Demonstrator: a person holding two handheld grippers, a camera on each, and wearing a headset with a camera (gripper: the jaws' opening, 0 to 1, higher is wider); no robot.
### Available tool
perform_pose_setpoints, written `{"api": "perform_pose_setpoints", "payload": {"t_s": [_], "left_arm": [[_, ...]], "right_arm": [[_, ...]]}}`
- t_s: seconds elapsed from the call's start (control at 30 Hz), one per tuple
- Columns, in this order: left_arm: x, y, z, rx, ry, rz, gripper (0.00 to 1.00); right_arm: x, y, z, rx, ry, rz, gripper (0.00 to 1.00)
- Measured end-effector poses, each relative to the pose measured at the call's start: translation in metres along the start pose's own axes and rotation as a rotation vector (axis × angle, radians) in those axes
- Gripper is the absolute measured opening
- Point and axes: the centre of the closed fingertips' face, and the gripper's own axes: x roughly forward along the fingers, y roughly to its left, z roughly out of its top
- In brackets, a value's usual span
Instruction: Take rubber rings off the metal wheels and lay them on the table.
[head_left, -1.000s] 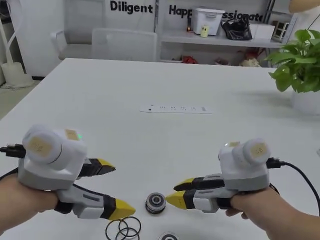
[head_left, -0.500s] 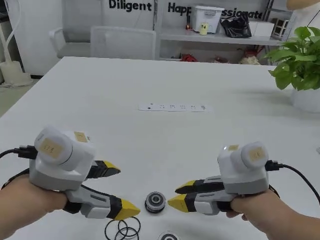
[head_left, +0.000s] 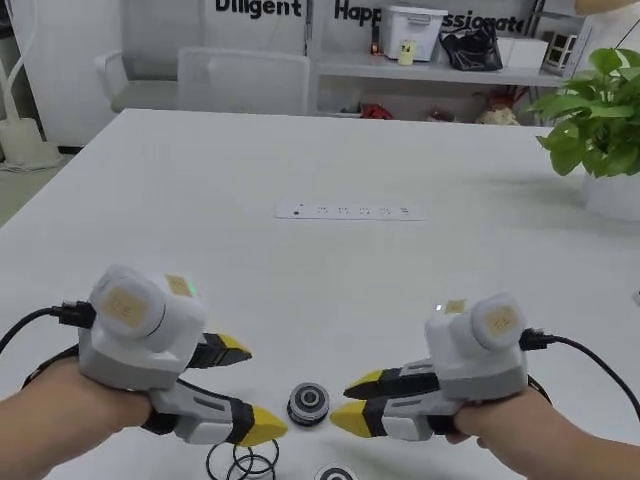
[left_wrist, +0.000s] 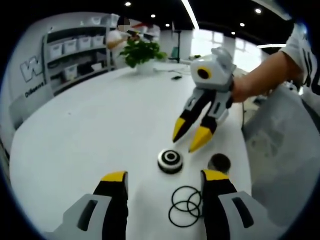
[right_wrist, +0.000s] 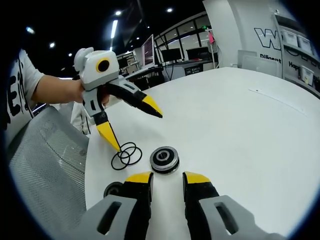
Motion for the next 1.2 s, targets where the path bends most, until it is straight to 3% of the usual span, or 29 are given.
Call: {"api": "perform_pose_setpoints", "payload": {"t_s": [1.2], "left_arm": [[0.032,-0.016,0.006,0.011,0.009,-0.064,0.38]], "right_arm": [[0.011,0.009,-0.002,-0.018,0.004,0.027,0.23]]}}
